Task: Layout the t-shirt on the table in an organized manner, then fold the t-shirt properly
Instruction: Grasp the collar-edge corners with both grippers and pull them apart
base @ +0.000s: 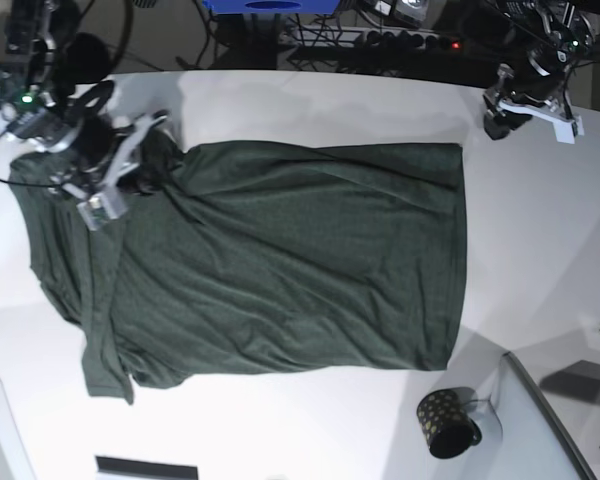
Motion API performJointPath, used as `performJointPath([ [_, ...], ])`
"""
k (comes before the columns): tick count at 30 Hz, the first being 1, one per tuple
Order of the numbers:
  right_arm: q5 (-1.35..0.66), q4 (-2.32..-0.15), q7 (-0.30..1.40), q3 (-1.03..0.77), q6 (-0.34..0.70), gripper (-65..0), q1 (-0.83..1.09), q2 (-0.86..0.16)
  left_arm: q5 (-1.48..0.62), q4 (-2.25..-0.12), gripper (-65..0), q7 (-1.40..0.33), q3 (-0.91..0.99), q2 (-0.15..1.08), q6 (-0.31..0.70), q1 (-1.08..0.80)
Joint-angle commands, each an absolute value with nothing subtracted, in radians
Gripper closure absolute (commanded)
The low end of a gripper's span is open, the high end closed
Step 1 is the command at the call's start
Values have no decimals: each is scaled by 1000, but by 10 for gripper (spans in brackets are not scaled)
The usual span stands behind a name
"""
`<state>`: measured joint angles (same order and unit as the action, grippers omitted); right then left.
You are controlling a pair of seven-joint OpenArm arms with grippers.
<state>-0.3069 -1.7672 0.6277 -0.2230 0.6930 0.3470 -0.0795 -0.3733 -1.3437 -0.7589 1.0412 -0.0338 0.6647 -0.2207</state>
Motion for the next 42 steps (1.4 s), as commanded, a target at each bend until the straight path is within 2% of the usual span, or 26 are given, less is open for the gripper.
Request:
performJointPath([
  [1,-323,-1785,607,-245,698,-93,348,-82,-392,-1336,-416,-753,1044,-25,698,-219],
  [4,-323,-1781,607,-308,698,-111,349,-82,-390,-1277,-444,-753,1044,-24,698,-197],
  [10,-323,-1761,607,-398,698,-113,343,-81,-390,-1260,-443,-753,978,-24,698,-200],
  [15,-323,-1699,605,-414,698,-113,331,-81,-390,-1256,-443,-753,914,-27,698,-196],
  [26,-323,-1687,602,-427,698,-107,329,-81,-383,-1208,-441,-751,912,-42,698,-151],
  [31,-325,-1689,601,-590,698,-111,314,-7,-383,-1153,-441,-751,912,-39,698,-133],
  [38,-331,-1629,608,-823,698,-117,239,28,-384,-1144,-439,-750,829,-39,698,-130],
  [40,-397,-1603,613,-900,698,-165,226,36,-384,-1144,-420,-750,829,-41,698,-130],
  [42,-495,-1564,668,-949,698,-267,225,15,-384,-1144,-316,-750,831,-36,698,-130],
])
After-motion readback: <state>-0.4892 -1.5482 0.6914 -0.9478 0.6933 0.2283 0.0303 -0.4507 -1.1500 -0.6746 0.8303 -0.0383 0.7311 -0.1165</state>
